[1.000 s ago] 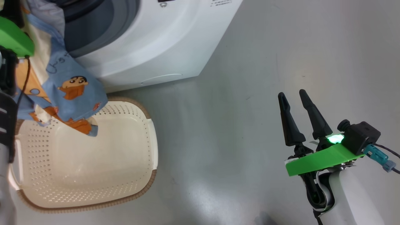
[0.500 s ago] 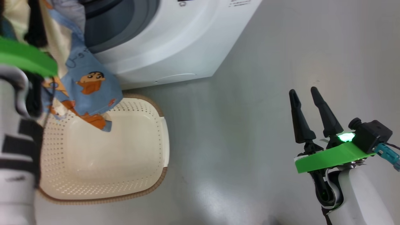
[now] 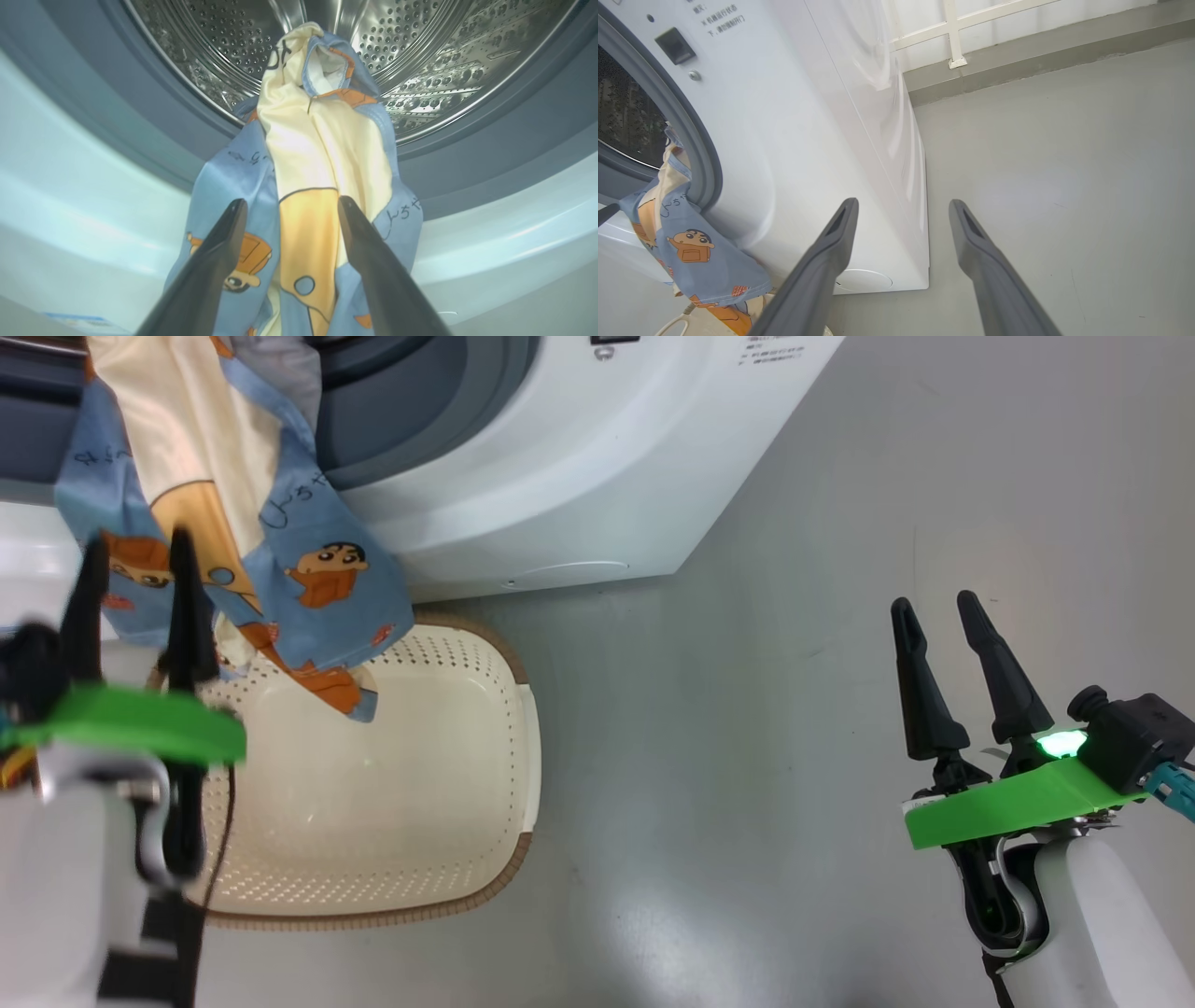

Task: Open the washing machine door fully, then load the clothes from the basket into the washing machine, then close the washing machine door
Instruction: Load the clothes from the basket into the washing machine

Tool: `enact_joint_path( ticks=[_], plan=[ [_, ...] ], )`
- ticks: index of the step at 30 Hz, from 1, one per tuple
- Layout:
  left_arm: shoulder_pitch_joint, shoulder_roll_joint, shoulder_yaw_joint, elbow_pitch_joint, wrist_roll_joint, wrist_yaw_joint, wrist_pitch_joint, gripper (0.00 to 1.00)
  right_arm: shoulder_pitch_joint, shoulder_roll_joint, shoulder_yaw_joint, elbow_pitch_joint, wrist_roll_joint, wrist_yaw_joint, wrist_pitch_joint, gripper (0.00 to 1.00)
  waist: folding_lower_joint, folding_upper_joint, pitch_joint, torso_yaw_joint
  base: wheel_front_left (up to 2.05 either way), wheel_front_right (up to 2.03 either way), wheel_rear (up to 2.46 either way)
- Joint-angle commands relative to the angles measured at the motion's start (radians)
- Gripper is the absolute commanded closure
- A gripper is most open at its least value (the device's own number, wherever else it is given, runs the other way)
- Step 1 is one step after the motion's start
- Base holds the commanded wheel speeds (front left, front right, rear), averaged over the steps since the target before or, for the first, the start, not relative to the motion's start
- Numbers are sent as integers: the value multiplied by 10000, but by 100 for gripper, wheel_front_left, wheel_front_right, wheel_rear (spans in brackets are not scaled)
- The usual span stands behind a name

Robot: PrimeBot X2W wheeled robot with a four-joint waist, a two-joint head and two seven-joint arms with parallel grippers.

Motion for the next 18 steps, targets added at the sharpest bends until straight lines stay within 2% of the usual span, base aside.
enact_joint_path(
  ticks=[1,6,11,18],
  plan=[
    [472,263,449,-447,91,-24,-51,0,303,-40,190,-235,20,25,-48,0,0,0,-49,19,0,0,0],
    [2073,-128,1094,-1482,175,-25,-51,0,384,-69,214,-238,10,25,-48,0,0,0,-138,-1,0,0,0],
    [3365,-341,1324,-2321,296,-25,-51,0,402,-87,271,-207,26,25,-48,0,0,0,-162,-72,0,0,0],
    [3880,-580,1388,-2690,270,-25,-51,0,435,-115,293,-201,37,25,-48,0,0,0,-192,-40,0,0,0]
  ],
)
